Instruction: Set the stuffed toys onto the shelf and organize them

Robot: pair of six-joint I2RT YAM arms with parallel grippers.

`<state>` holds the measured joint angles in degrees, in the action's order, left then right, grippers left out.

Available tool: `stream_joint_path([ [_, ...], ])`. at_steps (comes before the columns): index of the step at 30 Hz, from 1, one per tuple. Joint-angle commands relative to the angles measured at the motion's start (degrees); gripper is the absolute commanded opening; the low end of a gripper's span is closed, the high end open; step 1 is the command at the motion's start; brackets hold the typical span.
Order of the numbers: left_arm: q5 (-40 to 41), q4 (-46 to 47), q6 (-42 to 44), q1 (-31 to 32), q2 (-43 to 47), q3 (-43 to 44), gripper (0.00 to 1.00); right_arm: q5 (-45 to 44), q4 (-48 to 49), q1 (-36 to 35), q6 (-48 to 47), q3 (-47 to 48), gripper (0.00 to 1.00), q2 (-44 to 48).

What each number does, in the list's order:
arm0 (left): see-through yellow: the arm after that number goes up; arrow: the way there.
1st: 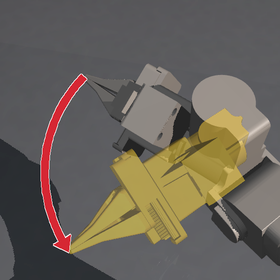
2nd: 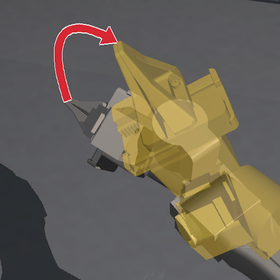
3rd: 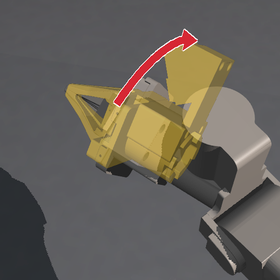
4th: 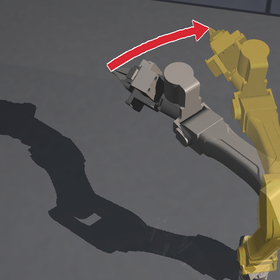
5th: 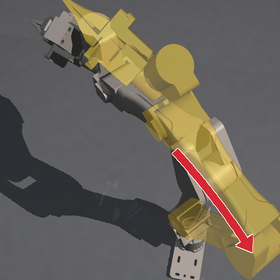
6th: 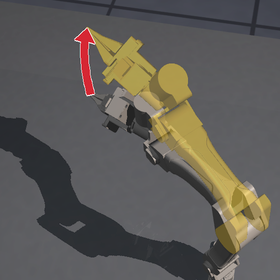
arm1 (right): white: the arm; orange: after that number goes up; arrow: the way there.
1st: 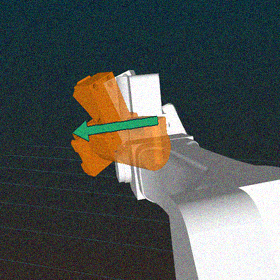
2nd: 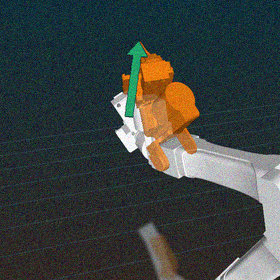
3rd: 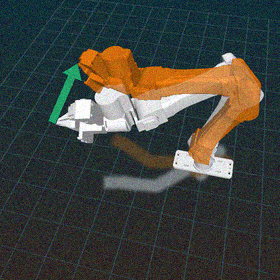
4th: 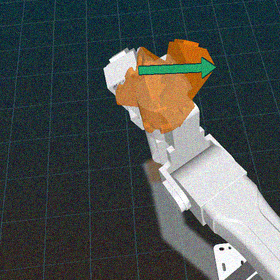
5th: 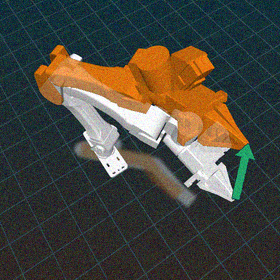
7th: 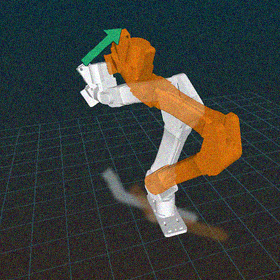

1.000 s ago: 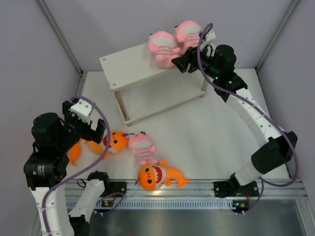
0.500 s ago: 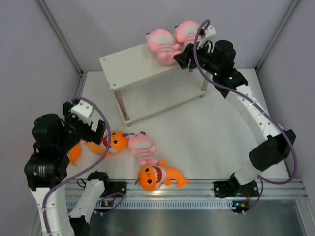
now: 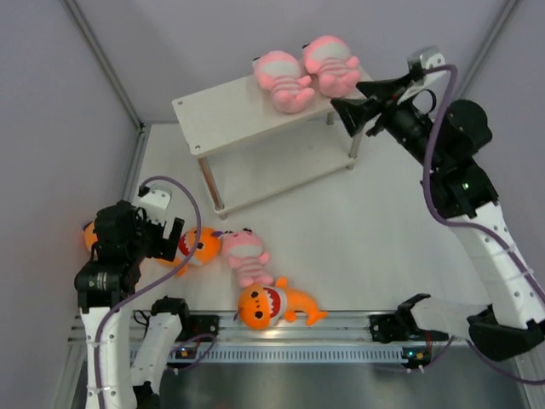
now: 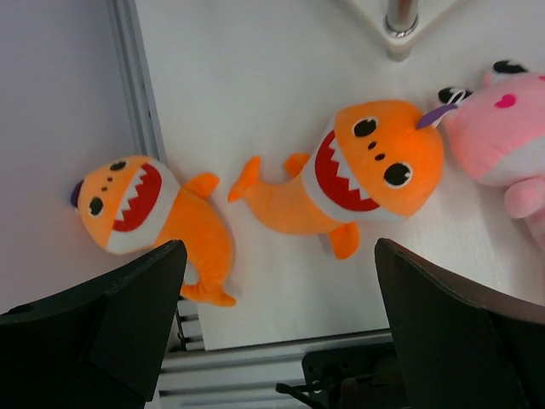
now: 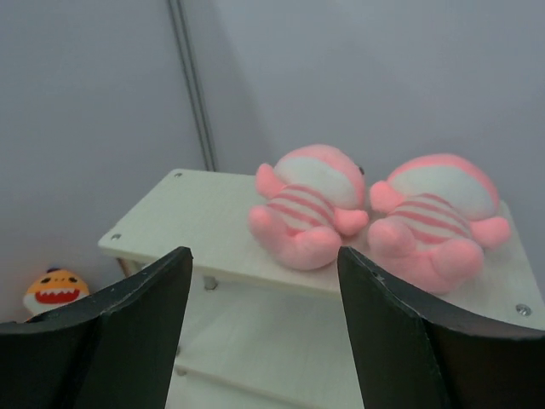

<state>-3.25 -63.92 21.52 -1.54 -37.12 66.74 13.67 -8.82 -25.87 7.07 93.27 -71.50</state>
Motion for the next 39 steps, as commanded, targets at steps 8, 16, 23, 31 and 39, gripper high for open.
stream_joint_path([
  [8,7.02,0.82,-1.57,-6.54,7.76,-16.54,0.99,-4.71,-0.24,-23.34,4.34,-32.23,0.67,8.49],
  [16,7.56,1.17,-2.62,-9.62,10.23,-18.31,0.98,-3.13,13.25,-30.38,14.89,-45.37,0.67,-1.86],
  [23,7.29,0.99,-2.62,-10.32,10.23,-18.40,0.99,4.25,25.94,-29.77,20.69,-46.07,0.65,-17.25],
  [31,6.94,1.08,-2.36,-10.59,10.23,-18.49,0.99,6.19,30.53,-28.01,24.04,-44.58,0.59,-27.89],
  [39,6.50,1.08,-2.09,-10.59,10.05,-18.40,0.99,8.92,37.91,-27.92,25.19,-43.88,0.54,-33.51],
])
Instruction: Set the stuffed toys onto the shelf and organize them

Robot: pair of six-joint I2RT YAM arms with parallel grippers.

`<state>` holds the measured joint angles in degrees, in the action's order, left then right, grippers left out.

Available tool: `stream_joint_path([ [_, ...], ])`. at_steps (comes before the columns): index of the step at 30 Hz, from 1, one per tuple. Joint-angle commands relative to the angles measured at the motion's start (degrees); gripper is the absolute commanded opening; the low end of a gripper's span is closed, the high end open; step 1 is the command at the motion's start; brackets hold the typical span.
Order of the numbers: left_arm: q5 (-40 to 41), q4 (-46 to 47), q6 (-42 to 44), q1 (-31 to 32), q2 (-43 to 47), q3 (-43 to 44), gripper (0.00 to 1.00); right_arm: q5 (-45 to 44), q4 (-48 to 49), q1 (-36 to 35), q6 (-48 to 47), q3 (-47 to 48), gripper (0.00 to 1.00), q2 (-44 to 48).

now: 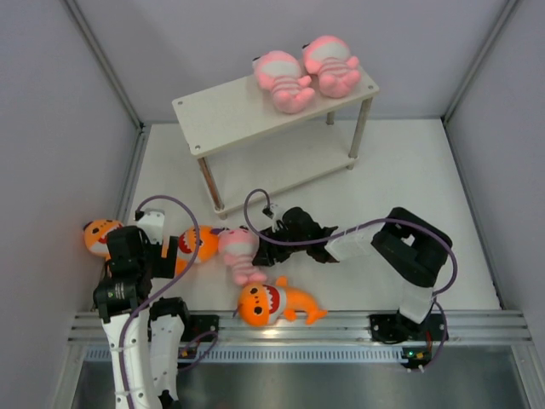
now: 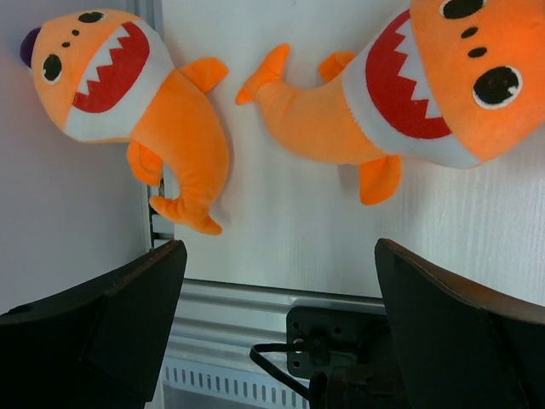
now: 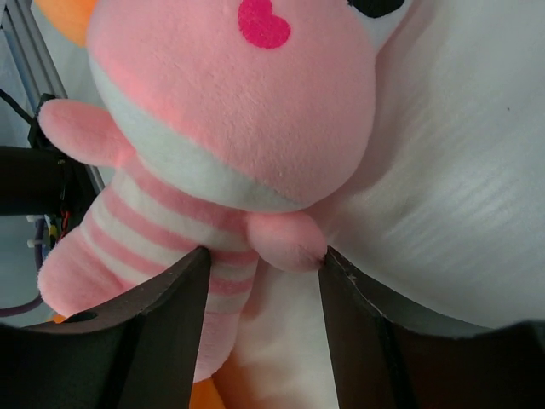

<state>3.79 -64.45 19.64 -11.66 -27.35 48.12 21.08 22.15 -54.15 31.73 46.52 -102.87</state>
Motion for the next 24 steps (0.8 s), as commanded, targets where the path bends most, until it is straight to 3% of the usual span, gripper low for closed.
stream_joint_path([
  [1,-0.54,1.52,-0.21,-0.47,0.37,0.22,0.99,1.59,7.81,0.45,0.01,3.31,0.54,-2.59],
  [2,-0.54,1.52,-0.30,-0.47,0.37,0.22,0.98,1.59,8.25,0.54,-0.52,4.18,0.52,-3.03],
  [5,-0.45,1.60,-0.21,-0.47,0.20,0.22,0.99,2.30,9.57,0.62,-2.10,5.33,0.25,-3.83],
  [6,-0.45,1.60,-0.21,-0.38,0.37,0.22,0.99,2.38,10.10,0.63,-2.19,5.33,0.09,-3.31],
  [7,-0.37,1.52,-0.30,-0.38,0.37,0.22,0.99,2.47,10.71,0.63,-2.19,5.07,0.02,-2.87],
  [13,-0.63,1.60,-0.21,-0.47,0.63,0.22,0.98,-0.69,9.14,0.36,-4.21,1.47,0.00,6.44],
  [24,-0.89,1.52,-0.04,-0.47,0.99,0.22,0.99,-2.27,-8.51,-4.29,-14.32,3.75,0.00,25.87],
])
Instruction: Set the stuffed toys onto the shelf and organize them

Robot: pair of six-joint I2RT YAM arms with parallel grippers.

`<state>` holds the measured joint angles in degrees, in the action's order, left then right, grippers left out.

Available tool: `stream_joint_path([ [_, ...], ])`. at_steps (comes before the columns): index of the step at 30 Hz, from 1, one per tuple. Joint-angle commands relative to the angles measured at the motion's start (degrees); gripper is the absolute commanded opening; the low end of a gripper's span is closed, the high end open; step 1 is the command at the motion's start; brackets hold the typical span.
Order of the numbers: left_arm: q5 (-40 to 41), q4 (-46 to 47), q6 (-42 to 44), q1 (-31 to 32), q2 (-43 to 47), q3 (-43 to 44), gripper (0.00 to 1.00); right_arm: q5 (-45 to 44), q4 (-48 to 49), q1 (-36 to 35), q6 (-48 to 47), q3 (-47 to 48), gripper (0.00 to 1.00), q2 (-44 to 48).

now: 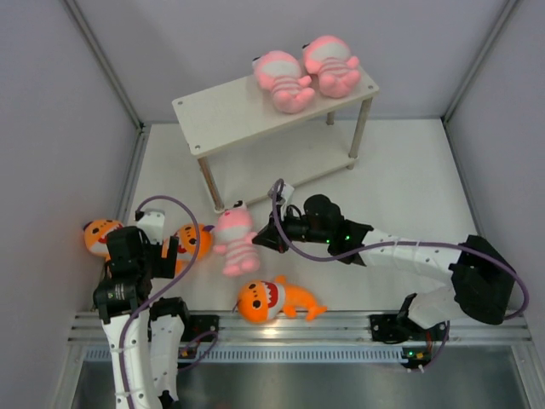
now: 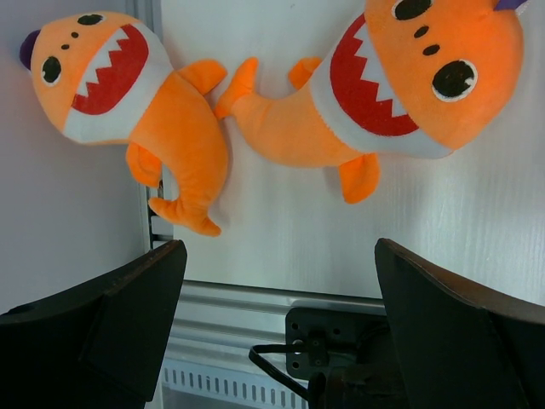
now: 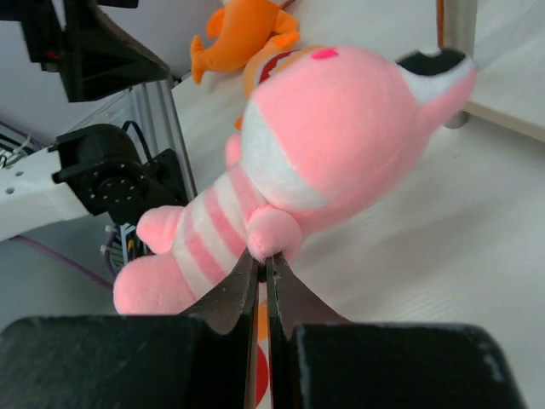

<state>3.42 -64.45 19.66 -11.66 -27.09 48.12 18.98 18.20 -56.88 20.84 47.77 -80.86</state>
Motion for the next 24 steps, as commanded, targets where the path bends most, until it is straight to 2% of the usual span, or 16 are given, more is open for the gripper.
stream_joint_path([
  [1,-0.52,1.60,0.03,-0.47,0.72,0.22,0.98,-0.17,-5.79,-1.74,-3.96,3.46,0.00,4.65],
  [6,-0.61,1.60,0.03,-0.47,0.72,0.22,0.99,2.10,-12.99,-3.41,-8.61,9.08,0.00,9.31],
  [9,-0.61,1.60,0.03,-0.47,0.73,0.22,0.99,2.90,-20.02,-3.85,-13.09,16.19,0.00,10.63],
  [13,-0.52,1.60,0.03,-0.47,1.08,0.13,0.99,-1.40,-27.94,-3.59,-18.46,30.32,0.00,9.32],
  [18,-0.61,1.60,0.03,-0.38,1.08,0.05,0.99,-4.13,-26.56,-0.78,-19.44,43.86,0.00,3.09],
  [21,-0.43,1.52,-0.06,-0.47,1.16,0.05,0.99,-1.94,-22.35,3.61,-14.79,49.16,0.00,-2.62],
  [23,-0.35,1.52,-0.06,-0.47,1.25,0.05,0.99,-2.54,-21.71,6.85,-13.03,57.39,0.00,-8.22],
  [24,-0.34,1.52,-0.06,-0.47,1.25,0.05,0.99,-2.29,-21.71,7.83,-12.06,57.44,0.00,-10.18],
])
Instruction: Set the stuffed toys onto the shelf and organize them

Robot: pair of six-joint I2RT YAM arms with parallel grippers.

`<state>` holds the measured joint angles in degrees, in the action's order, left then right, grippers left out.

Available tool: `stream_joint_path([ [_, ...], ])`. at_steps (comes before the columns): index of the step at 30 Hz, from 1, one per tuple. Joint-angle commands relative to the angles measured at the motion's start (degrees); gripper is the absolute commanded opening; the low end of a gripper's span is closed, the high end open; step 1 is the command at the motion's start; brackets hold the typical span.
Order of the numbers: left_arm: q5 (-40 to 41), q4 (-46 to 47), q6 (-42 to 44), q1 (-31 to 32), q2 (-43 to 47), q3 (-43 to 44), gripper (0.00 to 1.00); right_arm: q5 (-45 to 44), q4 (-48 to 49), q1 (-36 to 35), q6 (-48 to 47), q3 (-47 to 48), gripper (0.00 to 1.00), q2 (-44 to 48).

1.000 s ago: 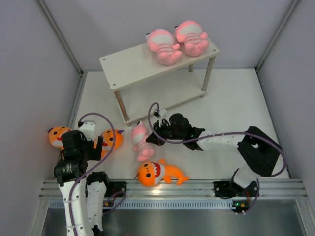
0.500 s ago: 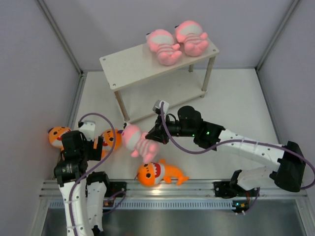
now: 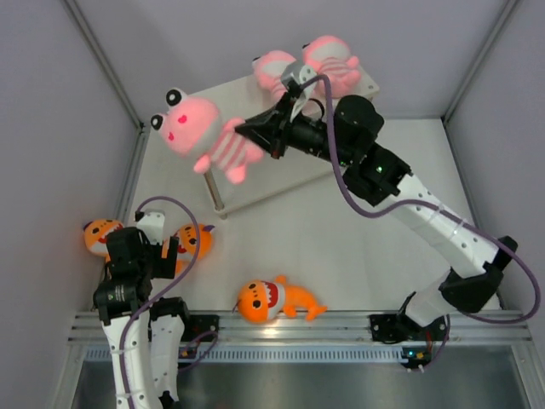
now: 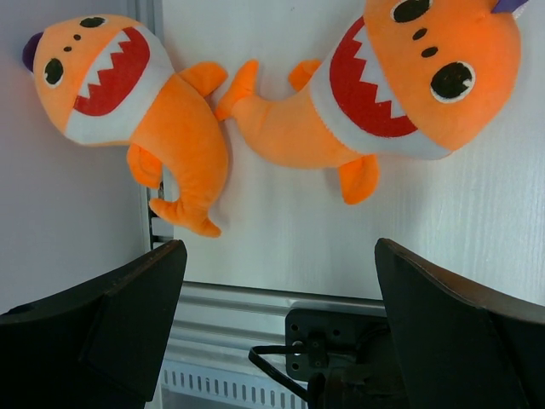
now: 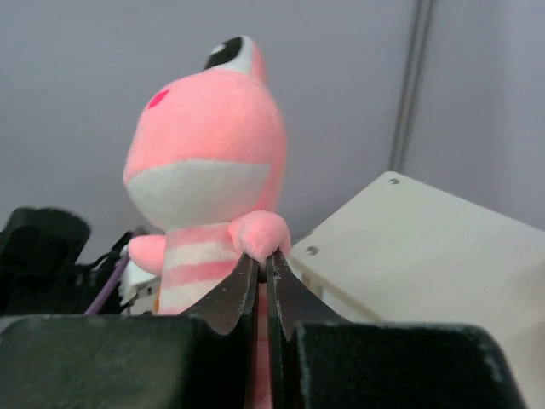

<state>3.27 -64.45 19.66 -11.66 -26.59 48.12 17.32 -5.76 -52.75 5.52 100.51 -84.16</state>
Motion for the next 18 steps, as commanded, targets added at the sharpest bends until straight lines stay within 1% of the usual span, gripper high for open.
stream_joint_path([
  [1,-0.19,1.52,-0.06,-0.38,0.92,0.05,0.98,-0.62,2.24,4.84,3.97,8.44,0.00,-8.81],
  [2,-0.28,1.52,-0.15,-0.47,0.92,0.05,0.99,-0.62,2.24,6.59,5.63,10.22,0.00,-12.57],
  [3,-0.28,1.60,-0.15,-0.47,1.01,0.05,0.99,-0.97,2.24,7.39,6.51,12.84,0.00,-14.26],
  [8,-0.46,1.52,-0.06,-0.47,1.36,-0.13,0.99,-1.32,3.74,11.26,12.39,16.21,0.00,-21.91],
  [11,-0.37,1.52,-0.06,-0.47,1.37,-0.13,0.98,-3.34,4.52,12.06,15.48,16.12,0.00,-23.33],
  [18,-0.46,1.52,0.03,-0.47,1.63,-0.13,0.98,-10.55,8.22,11.97,22.60,11.99,0.00,-21.92],
])
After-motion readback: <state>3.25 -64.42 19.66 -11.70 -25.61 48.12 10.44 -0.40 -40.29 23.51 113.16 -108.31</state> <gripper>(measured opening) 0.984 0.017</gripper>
